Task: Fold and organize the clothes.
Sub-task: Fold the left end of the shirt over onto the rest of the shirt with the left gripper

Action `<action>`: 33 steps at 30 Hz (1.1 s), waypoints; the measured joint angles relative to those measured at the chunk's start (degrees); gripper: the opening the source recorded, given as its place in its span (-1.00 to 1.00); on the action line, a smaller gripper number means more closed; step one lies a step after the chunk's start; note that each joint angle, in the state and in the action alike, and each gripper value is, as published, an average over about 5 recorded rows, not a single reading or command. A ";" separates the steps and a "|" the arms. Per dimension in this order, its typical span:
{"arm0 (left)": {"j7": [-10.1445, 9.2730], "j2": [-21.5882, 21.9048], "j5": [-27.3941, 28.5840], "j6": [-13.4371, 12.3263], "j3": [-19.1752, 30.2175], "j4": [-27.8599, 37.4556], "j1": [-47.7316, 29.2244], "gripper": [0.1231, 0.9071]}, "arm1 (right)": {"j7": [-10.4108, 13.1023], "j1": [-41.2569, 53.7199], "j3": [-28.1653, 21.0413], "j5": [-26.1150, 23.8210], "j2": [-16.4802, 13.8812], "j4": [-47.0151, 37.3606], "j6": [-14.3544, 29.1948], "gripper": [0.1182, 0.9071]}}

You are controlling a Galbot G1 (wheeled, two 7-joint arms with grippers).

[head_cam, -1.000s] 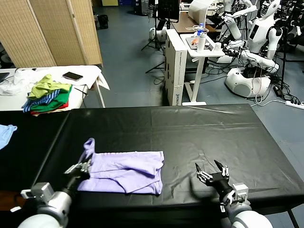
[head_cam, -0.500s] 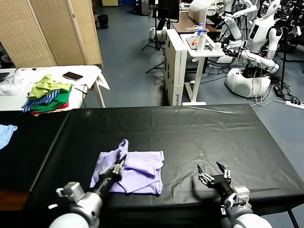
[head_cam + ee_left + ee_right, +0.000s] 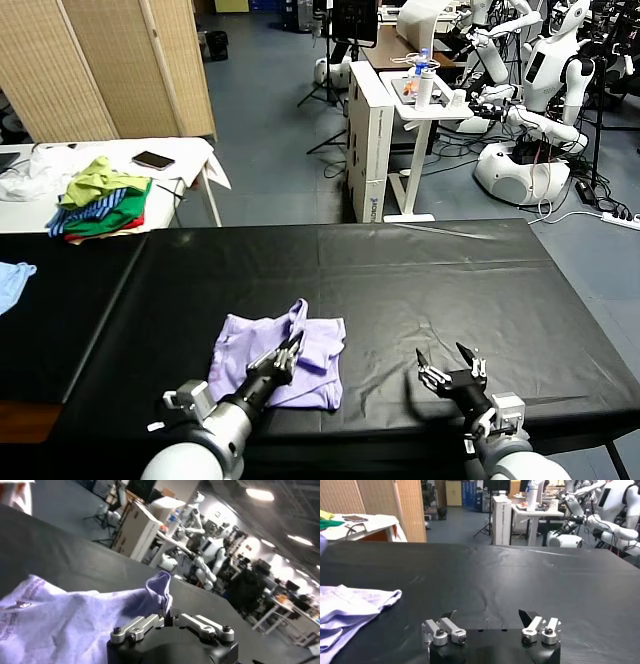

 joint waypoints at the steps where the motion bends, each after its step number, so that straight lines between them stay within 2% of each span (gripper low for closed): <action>1: -0.01 0.00 0.30 0.00 0.07 0.21 -0.05 -0.82 | 0.00 0.03 -0.09 -0.05 0.05 0.00 0.00 1.00; 4: 0.30 -0.10 0.82 0.00 0.32 0.82 -0.09 -0.82 | 0.00 0.13 -0.39 -0.21 0.19 -0.05 -0.01 1.00; 9: 2.81 -0.27 2.25 -0.02 1.22 1.43 0.39 -0.82 | -0.01 0.10 -0.59 -0.42 0.41 -0.23 -0.01 1.00; 11: 3.19 -0.44 3.72 -0.17 1.64 1.83 0.45 -0.82 | -0.02 0.02 -0.59 -0.46 0.47 -0.20 0.00 1.00; 19: 2.64 -1.53 6.81 -1.27 1.91 3.85 -0.25 -0.82 | -0.40 -0.11 -0.61 -0.49 0.34 0.03 0.04 1.00; 28: 2.42 -3.70 8.07 -1.54 2.09 5.01 -0.13 -0.80 | -3.25 0.70 -1.74 1.58 -1.59 1.00 0.53 1.00; 31: 2.81 -4.53 7.31 -1.75 2.16 4.89 0.08 -0.54 | -3.65 1.41 -2.39 3.28 -2.75 1.13 0.58 1.00; 33: 3.22 -5.01 5.66 -1.81 2.17 4.52 0.31 -0.21 | -3.83 2.02 -2.95 4.25 -3.49 1.19 0.46 1.00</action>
